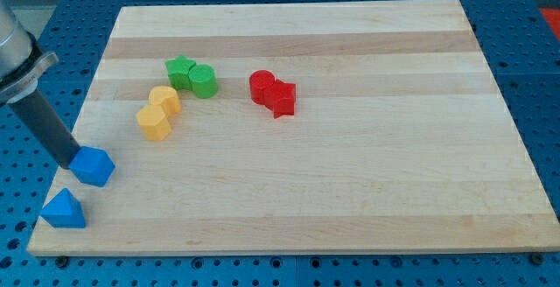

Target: Move the blue cube into the blue triangle

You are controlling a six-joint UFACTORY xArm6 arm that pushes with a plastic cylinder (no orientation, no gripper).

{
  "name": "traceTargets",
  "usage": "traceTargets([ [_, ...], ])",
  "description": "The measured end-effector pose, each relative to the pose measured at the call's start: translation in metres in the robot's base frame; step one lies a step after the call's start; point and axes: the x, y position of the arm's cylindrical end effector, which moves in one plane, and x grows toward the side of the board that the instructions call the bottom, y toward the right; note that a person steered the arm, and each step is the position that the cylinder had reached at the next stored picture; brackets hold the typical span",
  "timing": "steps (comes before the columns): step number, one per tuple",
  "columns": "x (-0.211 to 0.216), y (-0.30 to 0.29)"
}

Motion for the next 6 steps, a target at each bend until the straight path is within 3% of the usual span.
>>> traceTargets([
  [2,-0.053,0.007],
  [3,-0.049,0.032],
  [6,0.005,0.034],
])
